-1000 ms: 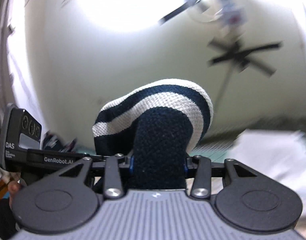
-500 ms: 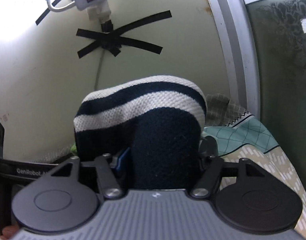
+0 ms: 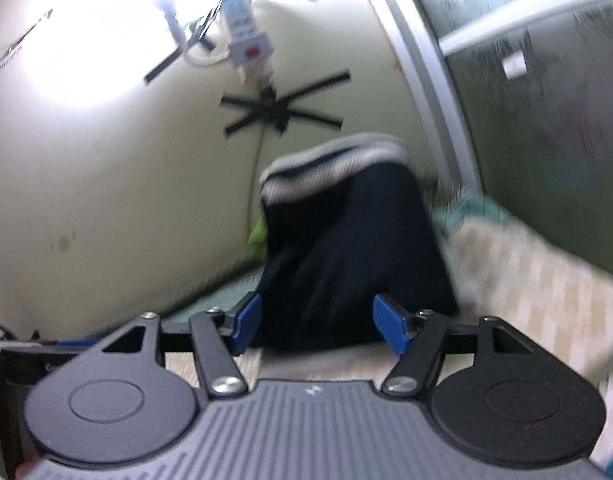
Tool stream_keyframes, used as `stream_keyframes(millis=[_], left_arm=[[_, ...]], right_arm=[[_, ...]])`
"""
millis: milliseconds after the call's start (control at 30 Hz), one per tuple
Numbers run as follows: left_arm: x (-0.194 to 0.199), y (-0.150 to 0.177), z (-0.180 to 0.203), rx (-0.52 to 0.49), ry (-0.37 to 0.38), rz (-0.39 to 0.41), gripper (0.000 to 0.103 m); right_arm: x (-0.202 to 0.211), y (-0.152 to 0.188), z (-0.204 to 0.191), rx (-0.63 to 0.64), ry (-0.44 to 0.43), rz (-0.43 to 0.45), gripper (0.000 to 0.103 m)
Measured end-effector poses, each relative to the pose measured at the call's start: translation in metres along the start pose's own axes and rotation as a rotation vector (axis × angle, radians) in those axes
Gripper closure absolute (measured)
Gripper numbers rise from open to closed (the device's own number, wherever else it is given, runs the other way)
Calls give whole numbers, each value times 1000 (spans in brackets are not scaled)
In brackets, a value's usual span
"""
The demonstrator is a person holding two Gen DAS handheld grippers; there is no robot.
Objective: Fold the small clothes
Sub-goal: 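Grasp the stacked sweaters with the right gripper and carry them beside the white shirt, then lower the sweater stack onto the bed and open the right gripper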
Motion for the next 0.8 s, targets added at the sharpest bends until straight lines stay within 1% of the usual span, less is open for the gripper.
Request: stream_keyframes(millis=[67,133,233,400,533,600,800], left_arm=[[11,14,-5,7,-10,-6,0],[15,25,-13,29,-9,-18,0],[17,38,-22,55,-12,-35,0],[12,50,-30,67,-25,-56,0],[12,56,-36,90,-23,-57,0],[10,57,-36,88,-24,-57,0],[8,57,-37,88,-23,-52,0]], right_arm=[[7,18,-8,-8,-8,-34,40],[9,32,-21,12,-17,-70,40],[15,47,-34,43,-17,-81,40],[14,58,-43,35,-4,-82,39],[6,66,-38,12,30,-117,39],[6,65,-37,1,23,-104,39],[3,65,-34,-21,20,-116,39]])
Point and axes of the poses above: each gripper's, at about its wrist camera, not at the fingertips, and x roughly against the way its jaws point, z to its right, y to its underside, the point moved 4 cm from there along -x, roughly the way its jaws point, and after that the axes turned 2 degrees about z, right-handed, at the moved point
